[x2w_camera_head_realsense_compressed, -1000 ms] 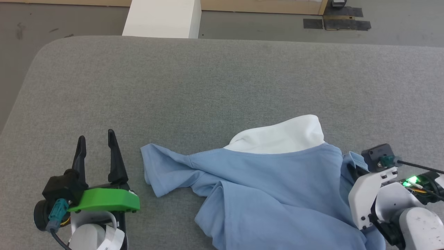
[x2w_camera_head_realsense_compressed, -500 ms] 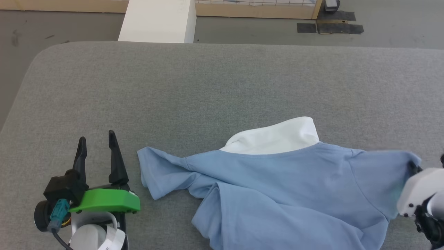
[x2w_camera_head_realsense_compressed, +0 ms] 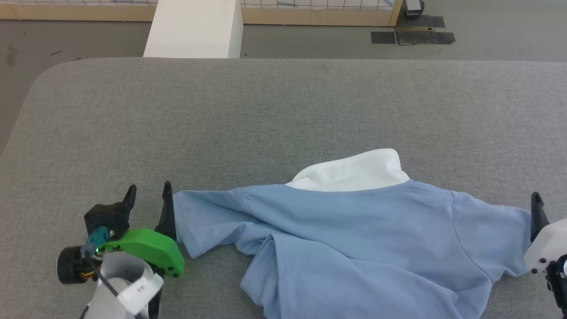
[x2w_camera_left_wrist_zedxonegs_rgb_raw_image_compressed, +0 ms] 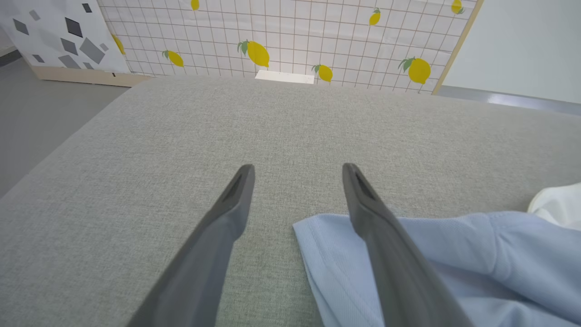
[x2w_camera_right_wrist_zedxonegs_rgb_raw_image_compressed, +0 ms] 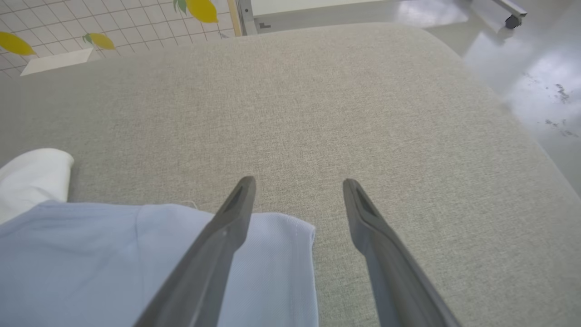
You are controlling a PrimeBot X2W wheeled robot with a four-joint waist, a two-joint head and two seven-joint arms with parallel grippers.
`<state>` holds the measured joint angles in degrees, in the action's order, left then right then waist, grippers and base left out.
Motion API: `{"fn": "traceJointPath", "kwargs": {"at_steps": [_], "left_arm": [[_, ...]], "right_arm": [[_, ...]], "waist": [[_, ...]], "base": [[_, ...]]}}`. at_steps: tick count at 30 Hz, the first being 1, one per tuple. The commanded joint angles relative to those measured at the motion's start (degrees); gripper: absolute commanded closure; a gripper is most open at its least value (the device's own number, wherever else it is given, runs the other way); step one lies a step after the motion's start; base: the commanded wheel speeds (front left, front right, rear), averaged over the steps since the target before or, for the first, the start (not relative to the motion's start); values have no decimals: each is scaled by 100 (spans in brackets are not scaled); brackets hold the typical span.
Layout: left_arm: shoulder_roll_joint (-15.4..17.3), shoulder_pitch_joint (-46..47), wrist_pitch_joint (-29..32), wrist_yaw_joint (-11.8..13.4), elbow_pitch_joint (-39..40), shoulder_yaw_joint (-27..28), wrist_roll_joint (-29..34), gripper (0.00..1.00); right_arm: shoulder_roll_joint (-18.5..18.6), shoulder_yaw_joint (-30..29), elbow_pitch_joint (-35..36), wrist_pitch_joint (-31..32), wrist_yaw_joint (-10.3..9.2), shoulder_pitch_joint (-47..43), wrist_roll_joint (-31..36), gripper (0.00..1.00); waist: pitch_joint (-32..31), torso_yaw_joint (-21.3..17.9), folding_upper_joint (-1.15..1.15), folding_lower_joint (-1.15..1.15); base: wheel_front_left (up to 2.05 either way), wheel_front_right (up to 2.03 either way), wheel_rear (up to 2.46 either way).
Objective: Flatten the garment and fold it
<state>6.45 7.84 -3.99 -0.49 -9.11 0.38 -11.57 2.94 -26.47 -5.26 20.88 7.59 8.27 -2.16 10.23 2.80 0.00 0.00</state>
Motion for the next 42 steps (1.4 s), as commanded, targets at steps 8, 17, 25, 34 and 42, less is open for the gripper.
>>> {"fn": "traceJointPath", "kwargs": {"at_steps": [8,17,25,34,42], "left_arm": [[540,555,1939,-142,-523,-36,-87,0],[668,764,3271,-72,-613,-13,-337,0],[757,726,4218,134,-735,-76,-343,15],[915,465,4727,132,-103,-138,-398,100],[936,314,4746,157,505,-193,-437,100]], "right_arm": [[-5,816,724,-1227,-10,-707,33,0],[-6,1185,771,-1466,-10,-845,-267,0],[-6,1300,736,-1457,-10,-711,-283,0],[11,1170,641,-1406,-10,-486,-167,0],[419,921,-475,365,-10,408,-87,0]], "waist": [[51,-355,0,0],[255,-719,0,0],[419,-921,0,0],[417,-836,0,0],[446,-461,0,0]], "base": [[0,0,0],[0,0,0],[0,0,0],[0,0,0],[0,0,0]]}}
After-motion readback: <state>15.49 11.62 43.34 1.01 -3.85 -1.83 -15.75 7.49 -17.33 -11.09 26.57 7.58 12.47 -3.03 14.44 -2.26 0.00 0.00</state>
